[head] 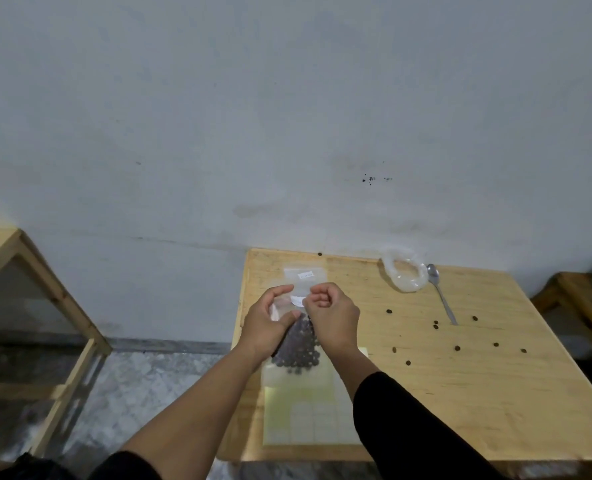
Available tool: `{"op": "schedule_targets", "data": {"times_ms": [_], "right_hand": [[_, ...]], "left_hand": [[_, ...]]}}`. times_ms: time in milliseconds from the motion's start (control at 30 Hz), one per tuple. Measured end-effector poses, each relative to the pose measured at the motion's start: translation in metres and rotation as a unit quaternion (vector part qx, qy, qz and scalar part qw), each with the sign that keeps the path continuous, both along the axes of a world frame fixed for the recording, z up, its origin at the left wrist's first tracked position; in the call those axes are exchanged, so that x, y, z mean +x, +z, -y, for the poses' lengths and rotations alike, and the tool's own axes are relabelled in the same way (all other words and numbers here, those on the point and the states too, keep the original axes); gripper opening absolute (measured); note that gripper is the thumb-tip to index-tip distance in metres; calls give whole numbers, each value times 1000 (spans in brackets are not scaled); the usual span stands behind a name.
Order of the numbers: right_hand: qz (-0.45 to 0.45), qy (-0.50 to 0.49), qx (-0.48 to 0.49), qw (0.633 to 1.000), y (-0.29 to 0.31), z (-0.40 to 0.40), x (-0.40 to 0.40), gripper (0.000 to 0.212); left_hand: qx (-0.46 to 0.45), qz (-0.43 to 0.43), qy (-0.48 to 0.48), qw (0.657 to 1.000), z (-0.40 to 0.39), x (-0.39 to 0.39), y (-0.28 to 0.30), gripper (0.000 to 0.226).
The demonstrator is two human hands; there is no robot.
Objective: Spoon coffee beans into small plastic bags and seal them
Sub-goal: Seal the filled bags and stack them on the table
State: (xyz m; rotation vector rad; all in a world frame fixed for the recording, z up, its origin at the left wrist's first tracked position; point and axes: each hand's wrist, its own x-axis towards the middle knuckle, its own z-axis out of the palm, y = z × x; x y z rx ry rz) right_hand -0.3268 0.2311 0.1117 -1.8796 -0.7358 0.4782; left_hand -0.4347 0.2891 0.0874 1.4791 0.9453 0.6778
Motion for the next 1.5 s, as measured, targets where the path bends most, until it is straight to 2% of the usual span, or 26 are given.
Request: {"op": "schedule_targets", "data": {"times_ms": [133,400,600,733,1033,1300,1500], "right_hand": [[30,3,6,1000,3,1,-6,16],[121,25,-4,992,8,8,-10,14],[-44,45,6,998,6,15,-13,8],[-117,4,25,993,8,16,-11,10],[-93,-26,16,995,12,18,-9,11],[-95,4,-8,995,7,20,5,16],[-108,81,-18,991,-8,23,29,21]], "left_hand": [[-12,32,12,999,6,0,8,33],[-16,23,87,996,7,1,12,21],[-20,38,76,996,5,0,16,21],[-54,43,54,996,7,-3,13,21],[-72,42,73,994,11,-1,12,4],[-60,37,82,994,6,17,10,20],[-55,32,153,986,-18,42,7,23]]}}
